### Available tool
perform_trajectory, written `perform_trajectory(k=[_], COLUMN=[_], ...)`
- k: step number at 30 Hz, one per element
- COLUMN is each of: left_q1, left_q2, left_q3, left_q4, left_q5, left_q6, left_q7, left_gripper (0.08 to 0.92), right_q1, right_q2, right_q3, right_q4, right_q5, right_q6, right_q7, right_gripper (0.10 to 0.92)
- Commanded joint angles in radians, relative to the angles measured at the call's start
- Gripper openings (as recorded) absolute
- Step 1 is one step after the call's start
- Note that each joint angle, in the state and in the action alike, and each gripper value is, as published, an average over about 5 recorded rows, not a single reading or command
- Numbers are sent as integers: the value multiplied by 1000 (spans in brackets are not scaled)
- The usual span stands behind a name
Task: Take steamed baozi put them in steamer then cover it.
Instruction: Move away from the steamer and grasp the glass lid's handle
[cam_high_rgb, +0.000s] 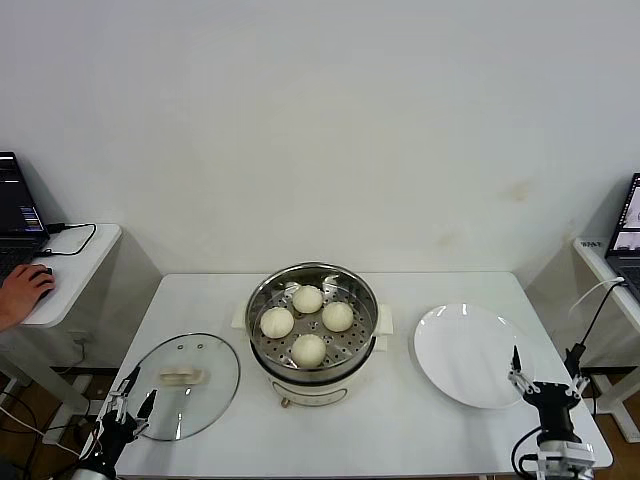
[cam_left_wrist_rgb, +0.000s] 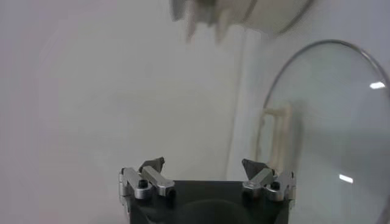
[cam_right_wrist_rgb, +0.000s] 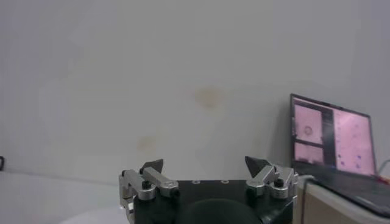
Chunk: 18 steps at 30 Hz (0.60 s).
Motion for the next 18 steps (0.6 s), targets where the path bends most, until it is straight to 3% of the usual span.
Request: perform_trajectory(k=[1, 18], left_q1=[-163, -288], left_q2=[39, 49], left_q3=[48, 133], left_q4=[145, 221], left_q5=[160, 156], left_q6=[-24, -27], left_q7=[-1, 23], left_gripper=[823, 823], right_q1=[-32, -39], right_q2=[44, 71], right_q3=[47, 39], right_q4=[-5, -3], right_q5=[-15, -41], right_q6=[23, 30], right_q7=[9, 8], right_gripper=[823, 823])
